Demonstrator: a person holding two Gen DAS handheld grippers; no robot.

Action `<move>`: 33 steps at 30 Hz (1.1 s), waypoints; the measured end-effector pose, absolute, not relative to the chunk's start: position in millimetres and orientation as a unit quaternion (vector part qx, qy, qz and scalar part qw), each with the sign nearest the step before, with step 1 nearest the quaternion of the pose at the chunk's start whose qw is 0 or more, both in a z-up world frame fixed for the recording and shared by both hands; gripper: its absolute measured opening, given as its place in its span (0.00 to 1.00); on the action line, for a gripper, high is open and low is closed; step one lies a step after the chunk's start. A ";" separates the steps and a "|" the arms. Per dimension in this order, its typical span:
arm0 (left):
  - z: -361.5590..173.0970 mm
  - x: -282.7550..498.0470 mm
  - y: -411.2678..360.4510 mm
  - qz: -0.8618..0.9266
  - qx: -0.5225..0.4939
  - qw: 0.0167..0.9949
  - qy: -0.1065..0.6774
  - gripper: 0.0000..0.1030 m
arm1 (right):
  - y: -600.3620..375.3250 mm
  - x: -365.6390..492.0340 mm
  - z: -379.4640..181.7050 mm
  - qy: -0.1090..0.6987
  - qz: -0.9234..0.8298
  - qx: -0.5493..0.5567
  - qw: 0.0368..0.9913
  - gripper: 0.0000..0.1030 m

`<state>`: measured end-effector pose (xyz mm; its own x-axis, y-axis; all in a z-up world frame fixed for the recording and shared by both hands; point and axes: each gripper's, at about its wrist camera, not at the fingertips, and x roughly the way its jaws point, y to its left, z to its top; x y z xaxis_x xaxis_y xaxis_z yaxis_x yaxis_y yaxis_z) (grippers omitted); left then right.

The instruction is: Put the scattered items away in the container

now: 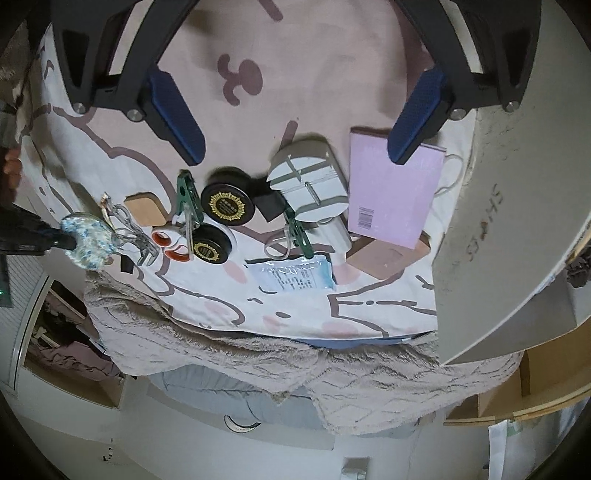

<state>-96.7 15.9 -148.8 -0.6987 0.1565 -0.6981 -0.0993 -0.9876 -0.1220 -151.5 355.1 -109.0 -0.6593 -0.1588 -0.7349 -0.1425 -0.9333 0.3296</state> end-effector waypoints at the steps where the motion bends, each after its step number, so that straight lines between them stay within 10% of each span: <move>1: -150.7 -99.2 16.7 0.920 -0.385 0.067 -0.036 0.91 | 351.8 -148.7 -106.3 -0.182 -0.894 0.410 0.011 0.08; 14: -170.4 -121.3 24.3 0.914 -0.403 0.033 -0.004 0.76 | 285.2 -117.1 -88.4 -0.168 -0.891 0.403 0.122 0.08; 21: -172.2 -123.9 21.9 0.912 -0.407 0.040 -0.015 0.48 | 249.0 -101.9 -87.8 -0.157 -0.877 0.414 0.185 0.08; 33: -164.6 -90.8 24.3 0.908 -0.414 0.059 -0.003 0.47 | 216.9 -88.0 -96.8 -0.137 -0.855 0.432 0.252 0.08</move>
